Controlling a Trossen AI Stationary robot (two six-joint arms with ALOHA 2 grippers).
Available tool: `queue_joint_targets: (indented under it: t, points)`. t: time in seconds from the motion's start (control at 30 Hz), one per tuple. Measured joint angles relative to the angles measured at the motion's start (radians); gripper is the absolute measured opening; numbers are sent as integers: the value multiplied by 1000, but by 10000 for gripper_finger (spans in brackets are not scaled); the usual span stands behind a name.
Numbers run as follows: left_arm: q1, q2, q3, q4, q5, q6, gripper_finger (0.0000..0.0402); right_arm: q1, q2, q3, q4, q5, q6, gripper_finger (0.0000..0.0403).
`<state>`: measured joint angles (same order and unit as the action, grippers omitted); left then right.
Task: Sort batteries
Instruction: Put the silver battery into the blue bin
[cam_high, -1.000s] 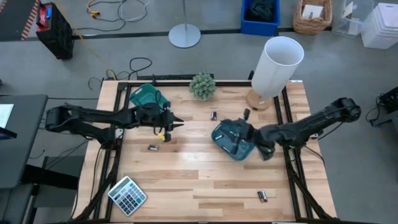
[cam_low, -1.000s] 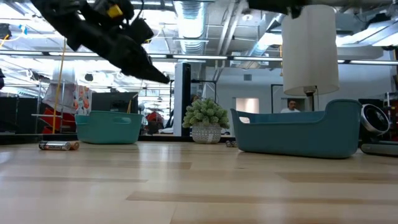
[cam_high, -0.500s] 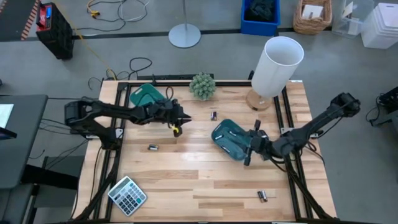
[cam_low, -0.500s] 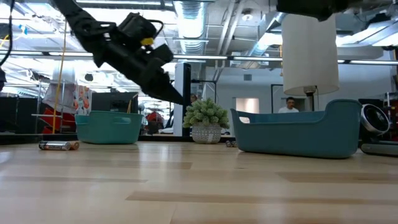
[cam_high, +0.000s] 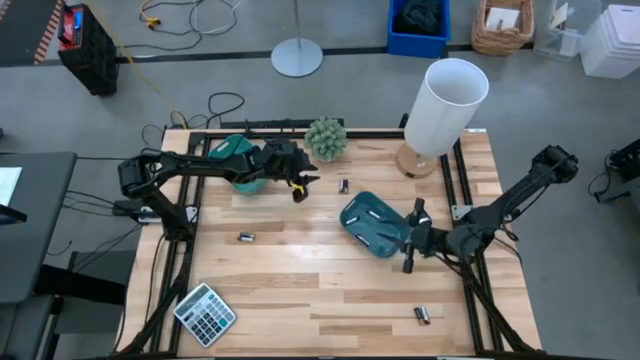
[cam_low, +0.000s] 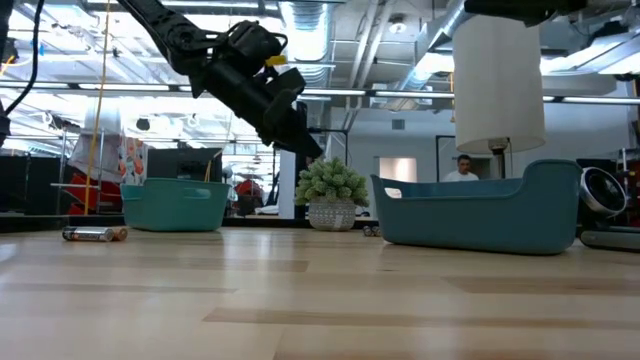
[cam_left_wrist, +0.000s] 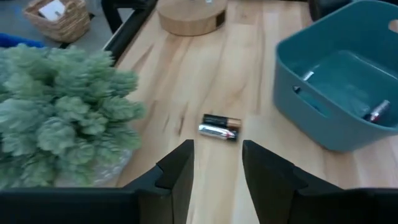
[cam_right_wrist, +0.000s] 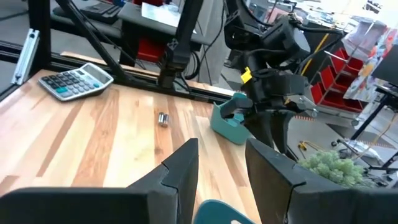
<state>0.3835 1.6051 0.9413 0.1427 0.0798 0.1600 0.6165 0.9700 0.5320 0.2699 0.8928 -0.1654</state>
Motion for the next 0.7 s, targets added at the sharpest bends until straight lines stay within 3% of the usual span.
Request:
queue_joint_targets:
  t: [0.13, 0.43, 0.7]
  points:
    - [14, 0, 2, 5, 52, 0, 140, -1, -38, 0, -27, 0, -1, 150]
    - [-2, 2, 2, 7, 69, 23, 153, -20, -70, 0, -34, 0, -28, 150]
    - [-3, 138, 3, 85, 76, 70, 154, -66, -67, 1, -7, 0, -20, 150]
